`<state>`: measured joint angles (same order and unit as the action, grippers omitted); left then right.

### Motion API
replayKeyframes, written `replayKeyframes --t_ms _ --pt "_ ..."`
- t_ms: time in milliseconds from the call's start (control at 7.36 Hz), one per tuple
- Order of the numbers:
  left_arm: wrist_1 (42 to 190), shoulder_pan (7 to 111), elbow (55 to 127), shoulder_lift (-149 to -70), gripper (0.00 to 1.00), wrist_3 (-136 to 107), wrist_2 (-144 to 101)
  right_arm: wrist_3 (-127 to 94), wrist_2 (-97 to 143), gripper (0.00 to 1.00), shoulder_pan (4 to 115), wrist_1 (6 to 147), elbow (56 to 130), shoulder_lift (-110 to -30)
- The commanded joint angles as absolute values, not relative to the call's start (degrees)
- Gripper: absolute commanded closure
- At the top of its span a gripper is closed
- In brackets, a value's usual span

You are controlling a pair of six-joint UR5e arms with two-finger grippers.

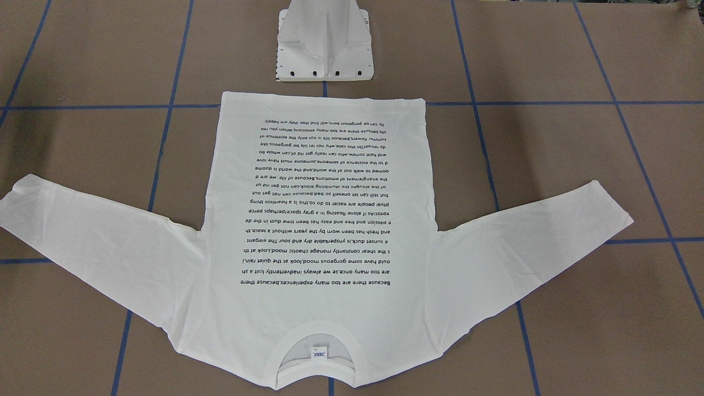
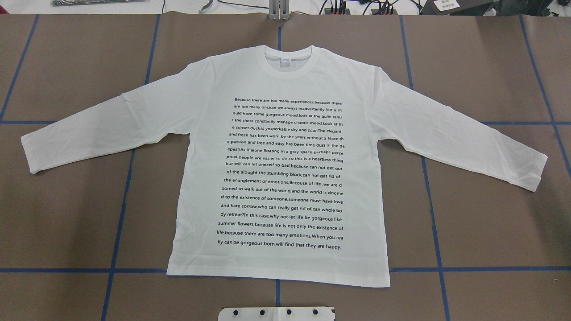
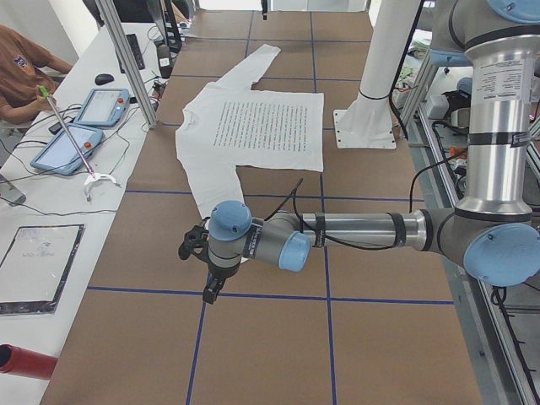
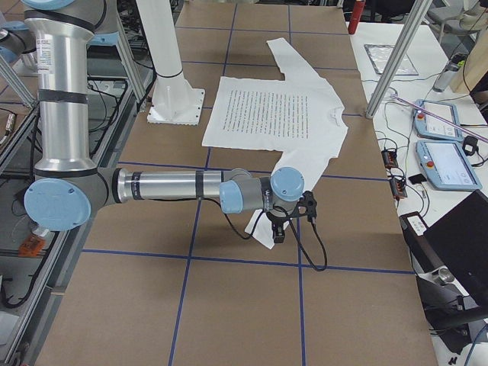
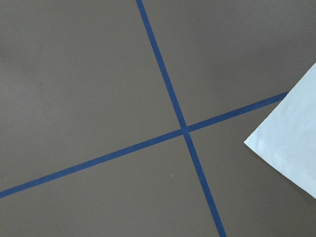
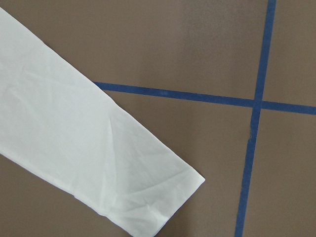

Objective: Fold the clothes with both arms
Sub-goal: 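Move the right gripper down to the cuff of the nearest sleeve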

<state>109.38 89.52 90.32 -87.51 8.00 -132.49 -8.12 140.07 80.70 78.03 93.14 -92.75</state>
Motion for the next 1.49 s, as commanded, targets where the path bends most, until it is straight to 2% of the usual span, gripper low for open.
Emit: replayKeyframes --t_ms 0,272,815,1223,1359 --pt "110.13 89.47 90.26 -88.24 0.0 7.65 -134.38 -18.33 133.7 0.0 73.16 63.0 88.19 -94.13" --pt "110.13 89.39 90.35 -88.42 0.0 7.65 -134.21 -28.52 130.18 0.0 67.79 47.18 80.54 -93.17" --pt "110.48 89.47 90.26 -88.77 0.0 7.65 -134.38 -32.0 129.02 0.01 65.48 46.67 79.28 -92.98" --pt "110.48 89.47 90.26 -89.21 0.0 7.65 -134.38 -31.55 128.94 0.07 65.21 46.85 77.61 -93.25" --pt "110.48 89.47 90.26 -89.21 0.0 7.65 -134.47 -31.55 128.94 0.14 65.04 46.85 77.61 -93.43"
